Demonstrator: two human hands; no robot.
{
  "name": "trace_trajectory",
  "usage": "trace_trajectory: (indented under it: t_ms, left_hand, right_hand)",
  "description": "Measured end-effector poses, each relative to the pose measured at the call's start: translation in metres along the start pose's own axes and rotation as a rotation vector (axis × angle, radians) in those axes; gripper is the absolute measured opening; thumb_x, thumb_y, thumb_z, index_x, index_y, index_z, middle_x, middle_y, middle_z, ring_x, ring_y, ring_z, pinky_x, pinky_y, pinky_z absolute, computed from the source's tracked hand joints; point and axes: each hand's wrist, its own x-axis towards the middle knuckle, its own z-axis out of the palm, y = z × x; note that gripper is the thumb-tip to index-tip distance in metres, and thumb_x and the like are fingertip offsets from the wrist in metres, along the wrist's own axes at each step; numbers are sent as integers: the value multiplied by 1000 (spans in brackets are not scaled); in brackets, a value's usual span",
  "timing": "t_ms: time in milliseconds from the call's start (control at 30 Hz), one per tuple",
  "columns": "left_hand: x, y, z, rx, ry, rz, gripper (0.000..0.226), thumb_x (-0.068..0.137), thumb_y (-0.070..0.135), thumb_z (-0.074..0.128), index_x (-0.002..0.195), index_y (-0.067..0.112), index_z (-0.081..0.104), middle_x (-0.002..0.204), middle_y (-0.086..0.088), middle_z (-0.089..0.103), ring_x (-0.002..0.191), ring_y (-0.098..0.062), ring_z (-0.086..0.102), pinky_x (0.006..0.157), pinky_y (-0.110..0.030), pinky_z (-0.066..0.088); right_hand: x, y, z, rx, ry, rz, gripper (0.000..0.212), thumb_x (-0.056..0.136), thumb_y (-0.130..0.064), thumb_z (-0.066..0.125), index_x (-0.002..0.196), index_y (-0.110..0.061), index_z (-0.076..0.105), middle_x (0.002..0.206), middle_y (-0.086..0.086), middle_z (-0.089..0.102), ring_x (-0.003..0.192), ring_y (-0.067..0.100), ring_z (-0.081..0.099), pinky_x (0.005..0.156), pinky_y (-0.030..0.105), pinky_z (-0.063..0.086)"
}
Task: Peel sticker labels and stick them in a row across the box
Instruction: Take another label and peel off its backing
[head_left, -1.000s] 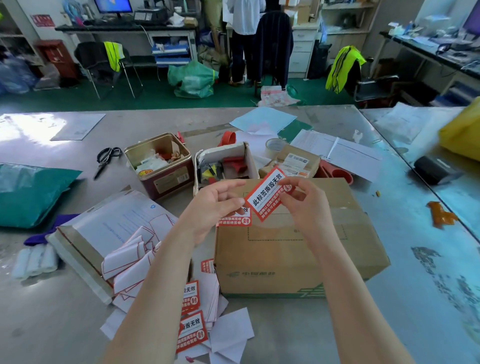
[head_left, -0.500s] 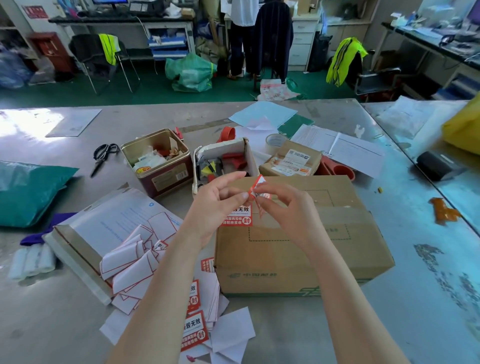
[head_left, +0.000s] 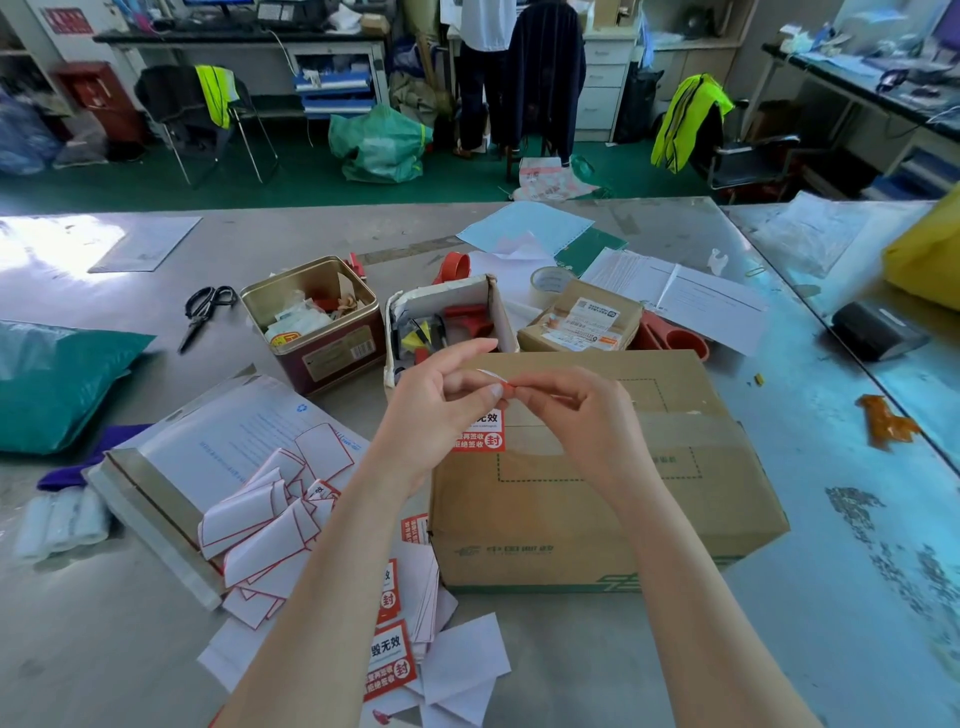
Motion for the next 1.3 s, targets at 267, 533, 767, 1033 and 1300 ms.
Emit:
trace_trajectory:
  t_ms: [267,533,767,1033,1300]
  left_hand:
    - [-2,2,2,47,40,36,46,87,12,63,130,24,52,90,3,75,88,-8,69,92,-28,49]
    - [-2,3,7,130,98,107,42,87,15,64,127,20,55,88,7,75,84,-4,69,82,-13,50]
    - [-3,3,9,160,80,142,39,88,12,63,126,17,56,86,4,75,83,-6,68,78,-7,47]
    - [-4,5,11,237,36,194,41,88,11,63,127,19,56,84,9,73,83,2,66,77,-4,44]
    - [-5,4,11,264,24,174,37,87,17,65,123,19,59,85,13,73,87,2,66,83,-9,48]
  right_hand:
    - [0,-1,0,18,10,-25,12,86,-19,65,89,-24,75,86,-16,67,85,-6,59,73,4,43]
    - [2,3,0,-51,56,-122,13,84,-13,67,90,-20,76,84,-24,62,81,-14,56,72,2,40]
    - [-2,2,-1,7,21,-75,15,85,-17,66,83,-31,71,87,-18,65,86,-3,60,76,11,47]
    - [-3,2,-3,25,35,-15,5,83,-24,68,85,-23,73,87,-11,70,82,1,63,75,17,51]
    - [-1,2,-1,-13,62,24,12,86,-20,64,78,-22,72,78,-14,69,72,-3,59,65,9,44]
